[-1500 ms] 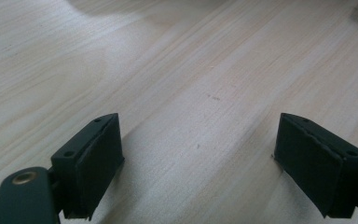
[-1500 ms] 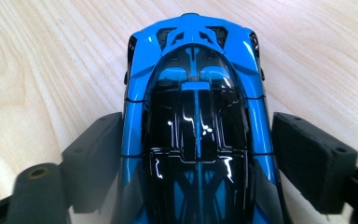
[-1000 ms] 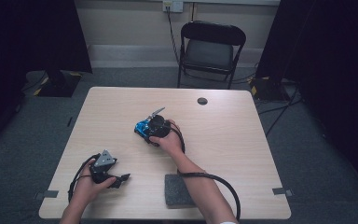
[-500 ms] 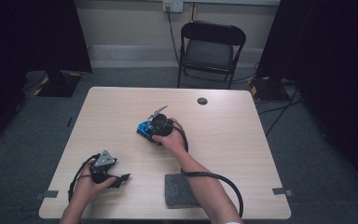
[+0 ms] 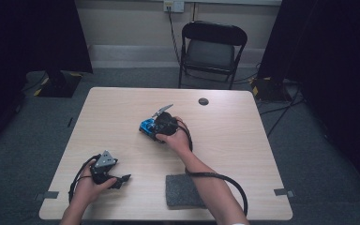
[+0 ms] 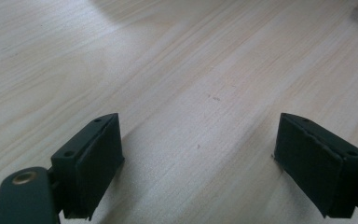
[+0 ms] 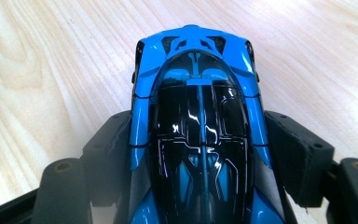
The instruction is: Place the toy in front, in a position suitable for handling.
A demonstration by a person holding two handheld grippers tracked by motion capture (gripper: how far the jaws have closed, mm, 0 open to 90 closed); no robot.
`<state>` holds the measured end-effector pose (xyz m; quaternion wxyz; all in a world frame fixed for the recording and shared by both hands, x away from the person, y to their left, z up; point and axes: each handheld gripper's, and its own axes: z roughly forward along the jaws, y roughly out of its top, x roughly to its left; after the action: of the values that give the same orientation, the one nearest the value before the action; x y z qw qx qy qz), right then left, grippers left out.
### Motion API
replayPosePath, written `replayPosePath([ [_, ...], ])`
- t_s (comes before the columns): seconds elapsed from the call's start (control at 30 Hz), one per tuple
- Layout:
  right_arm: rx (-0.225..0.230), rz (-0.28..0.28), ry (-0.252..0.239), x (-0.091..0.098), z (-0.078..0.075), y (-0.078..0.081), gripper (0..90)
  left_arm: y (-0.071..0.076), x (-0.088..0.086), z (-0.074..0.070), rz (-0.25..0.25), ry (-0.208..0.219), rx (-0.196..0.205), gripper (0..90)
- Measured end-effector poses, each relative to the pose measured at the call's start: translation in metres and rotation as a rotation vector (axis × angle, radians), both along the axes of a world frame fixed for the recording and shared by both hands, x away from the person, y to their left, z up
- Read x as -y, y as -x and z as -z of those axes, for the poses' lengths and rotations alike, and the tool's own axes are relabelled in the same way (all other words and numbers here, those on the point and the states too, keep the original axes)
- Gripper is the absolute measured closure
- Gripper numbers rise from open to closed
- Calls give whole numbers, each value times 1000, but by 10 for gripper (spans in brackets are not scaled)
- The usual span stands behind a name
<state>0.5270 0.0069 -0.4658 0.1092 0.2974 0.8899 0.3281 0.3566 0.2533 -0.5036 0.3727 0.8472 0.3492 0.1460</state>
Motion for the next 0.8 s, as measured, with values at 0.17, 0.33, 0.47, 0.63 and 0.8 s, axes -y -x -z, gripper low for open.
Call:
replayPosePath([
  [0.17, 13, -4, -8, 13, -6, 3, 278, 0, 0, 0, 0, 1, 0, 143],
  [0.33, 17, -7, -19, 33, -9, 9, 278, 0, 0, 0, -1, 0, 1, 143],
  [0.47, 15, -16, -13, 52, -9, 16, 278, 0, 0, 0, 0, 1, 1, 143],
  [0.63, 20, -23, -6, 75, -8, 25, 278, 0, 0, 0, 0, 0, 1, 143],
  [0.8, 23, -31, 7, 96, -4, 37, 278, 0, 0, 0, 0, 3, 1, 143],
])
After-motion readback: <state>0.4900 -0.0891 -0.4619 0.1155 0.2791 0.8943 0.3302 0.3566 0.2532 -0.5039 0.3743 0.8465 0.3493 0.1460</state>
